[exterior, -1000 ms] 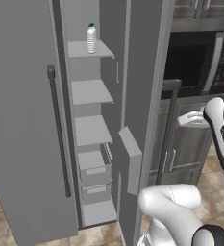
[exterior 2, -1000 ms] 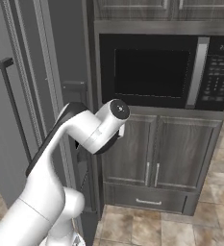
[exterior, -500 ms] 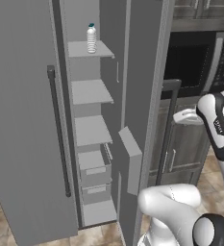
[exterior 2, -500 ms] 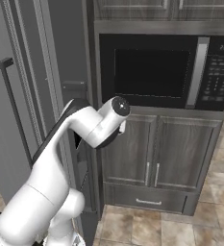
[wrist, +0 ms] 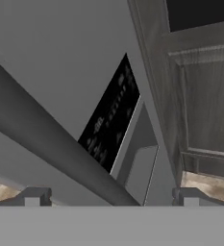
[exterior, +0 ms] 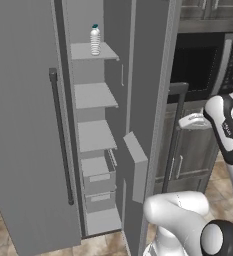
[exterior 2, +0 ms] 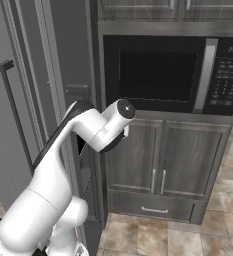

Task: Take the bottled waters from the counter and place them in the freezer to freeze. Close the freezer door after placing the bottles.

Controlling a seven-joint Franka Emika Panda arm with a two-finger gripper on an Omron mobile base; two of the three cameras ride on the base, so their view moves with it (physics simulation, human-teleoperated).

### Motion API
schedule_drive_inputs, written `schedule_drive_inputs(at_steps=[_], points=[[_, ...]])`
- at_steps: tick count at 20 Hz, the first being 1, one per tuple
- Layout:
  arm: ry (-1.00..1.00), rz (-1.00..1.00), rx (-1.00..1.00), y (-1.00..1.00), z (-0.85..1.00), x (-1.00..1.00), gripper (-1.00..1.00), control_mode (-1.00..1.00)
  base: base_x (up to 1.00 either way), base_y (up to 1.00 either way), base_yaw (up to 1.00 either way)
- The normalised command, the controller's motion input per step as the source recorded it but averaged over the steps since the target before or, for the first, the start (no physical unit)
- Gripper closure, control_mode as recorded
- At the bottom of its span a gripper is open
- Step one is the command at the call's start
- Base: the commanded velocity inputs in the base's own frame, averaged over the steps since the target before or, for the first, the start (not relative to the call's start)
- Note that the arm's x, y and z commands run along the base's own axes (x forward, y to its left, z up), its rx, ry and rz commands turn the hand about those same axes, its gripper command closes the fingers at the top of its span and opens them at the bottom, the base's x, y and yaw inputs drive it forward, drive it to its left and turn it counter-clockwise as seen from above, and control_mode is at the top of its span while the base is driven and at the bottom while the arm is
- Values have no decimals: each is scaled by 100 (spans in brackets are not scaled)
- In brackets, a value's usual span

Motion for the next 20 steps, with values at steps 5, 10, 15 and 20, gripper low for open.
schedule_drive_inputs(at_steps=[5, 10, 15, 20], points=[[-1, 8, 1, 11, 0, 0, -100, -100, 0, 0, 0], [0, 6, 0, 0, 0, 4, -100, -100, 0, 0, 0], [0, 12, 0, 6, 0, 4, -100, -100, 0, 0, 0], [0, 16, 0, 19, -1, 2, -100, -100, 0, 0, 0]])
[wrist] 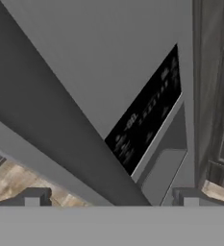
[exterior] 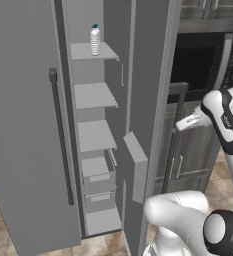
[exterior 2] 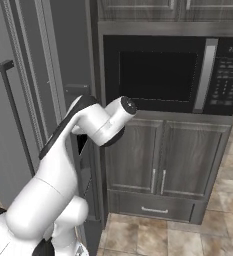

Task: Take the bottled waters from the counter and place them in the freezer to freeze. Close the freezer door after placing the bottles.

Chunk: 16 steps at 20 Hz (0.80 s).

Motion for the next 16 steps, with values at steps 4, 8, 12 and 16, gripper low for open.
schedule_drive_inputs(at_steps=[4, 8, 12, 16], points=[[0, 15, 0, 7, 0, 15, -100, -100, 0, 0, 0], [0, 11, 0, 0, 0, 23, -100, -100, 0, 0, 0], [0, 10, 0, 0, 0, 18, -100, -100, 0, 0, 0], [-1, 11, 0, 2, -1, 14, -100, -100, 0, 0, 0]])
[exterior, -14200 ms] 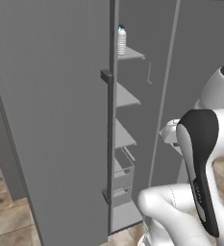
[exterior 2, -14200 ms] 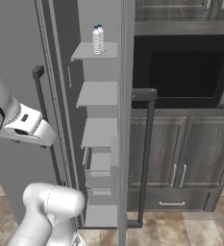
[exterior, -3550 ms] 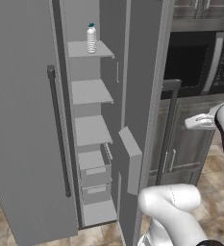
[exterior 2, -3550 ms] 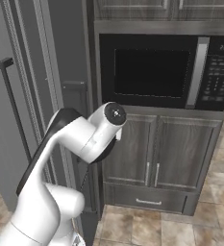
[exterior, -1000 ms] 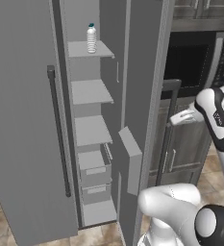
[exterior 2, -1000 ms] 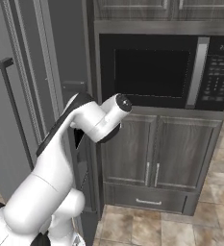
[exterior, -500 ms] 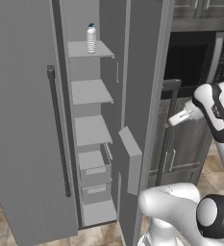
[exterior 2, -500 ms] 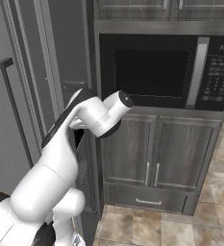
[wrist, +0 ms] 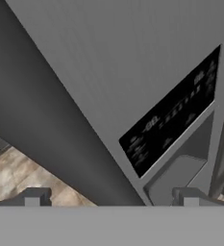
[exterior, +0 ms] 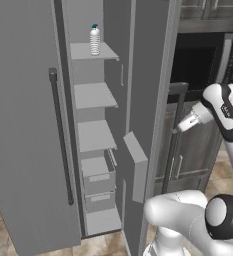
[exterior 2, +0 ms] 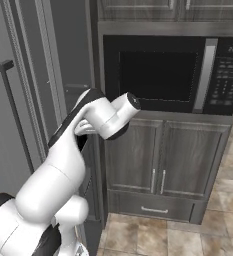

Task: Take the bottled waters from the counter and place them in the freezer to freeze. Close the freezer door after placing the bottles.

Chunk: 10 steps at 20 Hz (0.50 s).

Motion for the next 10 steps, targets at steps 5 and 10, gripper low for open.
schedule_drive_inputs(at_steps=[5, 10], points=[[-1, 12, 0, 8, -2, 3, -100, -100, 0, 0, 0], [-3, 11, 0, 21, 0, 0, -100, -100, 0, 0, 0]])
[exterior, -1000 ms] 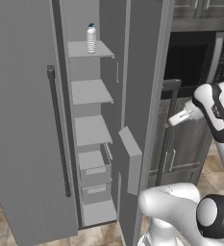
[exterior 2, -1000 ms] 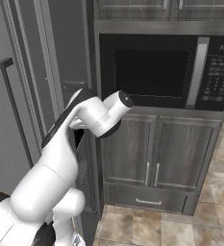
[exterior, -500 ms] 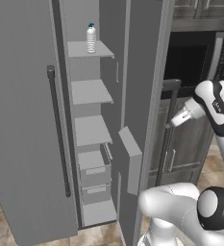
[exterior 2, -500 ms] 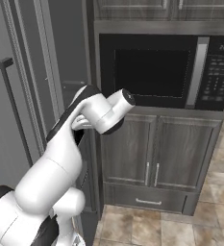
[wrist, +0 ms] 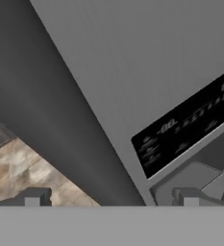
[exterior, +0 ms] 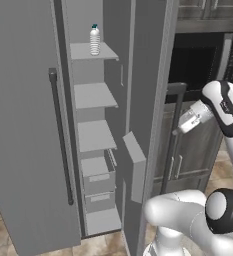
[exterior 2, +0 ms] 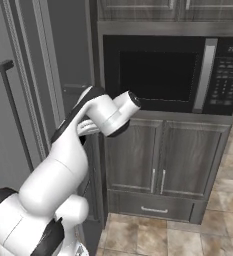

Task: Take the bottled waters from the counter and place them in the freezer to freeze. Close the freezer door after placing the bottles.

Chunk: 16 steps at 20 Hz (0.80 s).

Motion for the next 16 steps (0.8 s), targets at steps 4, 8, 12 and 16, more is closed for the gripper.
schedule_drive_inputs(at_steps=[4, 8, 12, 16], points=[[0, 2, 0, 55, 0, 0, -100, -100, 0, 0, 0], [0, 0, 0, 62, 0, 0, -100, -100, 0, 0, 0], [0, 0, 0, 59, 0, 0, -100, -100, 0, 0, 0], [0, -1, 0, 56, 0, 0, -100, -100, 0, 0, 0]])
